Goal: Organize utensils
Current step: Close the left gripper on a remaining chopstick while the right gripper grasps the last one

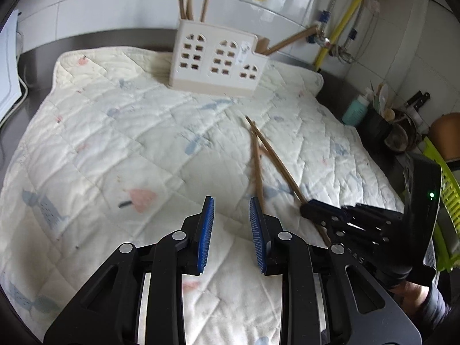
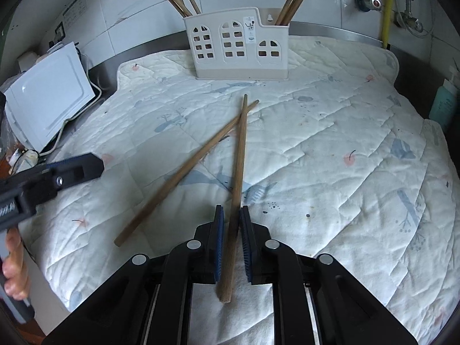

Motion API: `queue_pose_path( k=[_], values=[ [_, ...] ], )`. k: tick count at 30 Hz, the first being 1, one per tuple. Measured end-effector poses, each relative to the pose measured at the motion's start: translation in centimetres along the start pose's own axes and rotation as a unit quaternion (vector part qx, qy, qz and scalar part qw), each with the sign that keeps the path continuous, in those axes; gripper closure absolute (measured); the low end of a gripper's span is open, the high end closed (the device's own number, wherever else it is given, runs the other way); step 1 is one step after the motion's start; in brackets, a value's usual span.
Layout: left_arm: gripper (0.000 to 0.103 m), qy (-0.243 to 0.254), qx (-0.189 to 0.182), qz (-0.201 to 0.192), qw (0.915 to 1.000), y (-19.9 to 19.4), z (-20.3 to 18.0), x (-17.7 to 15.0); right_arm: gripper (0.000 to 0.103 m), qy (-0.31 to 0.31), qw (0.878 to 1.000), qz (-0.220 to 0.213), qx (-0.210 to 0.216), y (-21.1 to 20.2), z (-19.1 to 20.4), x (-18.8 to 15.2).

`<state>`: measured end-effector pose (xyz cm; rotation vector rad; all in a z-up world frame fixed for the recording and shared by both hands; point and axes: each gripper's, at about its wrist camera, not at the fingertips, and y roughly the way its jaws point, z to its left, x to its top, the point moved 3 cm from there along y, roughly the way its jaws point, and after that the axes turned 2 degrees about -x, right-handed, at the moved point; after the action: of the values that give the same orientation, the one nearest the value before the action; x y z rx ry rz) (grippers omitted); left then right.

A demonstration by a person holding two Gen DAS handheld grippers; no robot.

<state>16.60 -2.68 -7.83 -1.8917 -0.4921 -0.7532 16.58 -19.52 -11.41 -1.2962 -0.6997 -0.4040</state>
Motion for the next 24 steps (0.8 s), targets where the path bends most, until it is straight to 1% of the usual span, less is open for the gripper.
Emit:
queue_pose_path(
  k=[1,3,8,13,18,20,24],
  values=[
    [0.077,0.002,-0.004,0.004,1.0,0.2,-0.2,-0.2,0.095,0.0,1.0,-0.002,-0.003,0.0,0.0,0.0],
    [0.077,0.007,-0.014,0.014,0.9998,0.8,-0.9,-0.7,0.096,0.0,1.0,-0.003,-0.003,0.0,-0.1,0.0],
    [0.077,0.022,-0.025,0.027,0.9991,2.4,-2.4,-1.3,0.097,0.004,1.0,-0.014,-0.006,-0.9,-0.7,0.3],
    [0.078,0.024,-0.028,0.035,0.9987,3.9,-3.0,-1.2,0.097,0.005,0.999,-0.032,-0.01,-2.5,-1.4,0.9],
    [0.078,0.033,-0.023,0.041,0.9983,4.8,-3.3,-1.0,0.097,-0.002,0.998,-0.057,-0.013,-4.5,-1.6,2.1],
    [0.084,0.037,-0.019,0.047,0.9981,5.2,-3.4,-1.0,0.097,-0.005,0.998,-0.067,-0.012,-5.4,-1.6,2.6],
    [0.088,0.038,-0.007,0.052,0.9979,5.8,-3.4,-1.1,0.097,-0.012,0.997,-0.082,-0.011,-6.6,-1.4,3.3]
  ],
)
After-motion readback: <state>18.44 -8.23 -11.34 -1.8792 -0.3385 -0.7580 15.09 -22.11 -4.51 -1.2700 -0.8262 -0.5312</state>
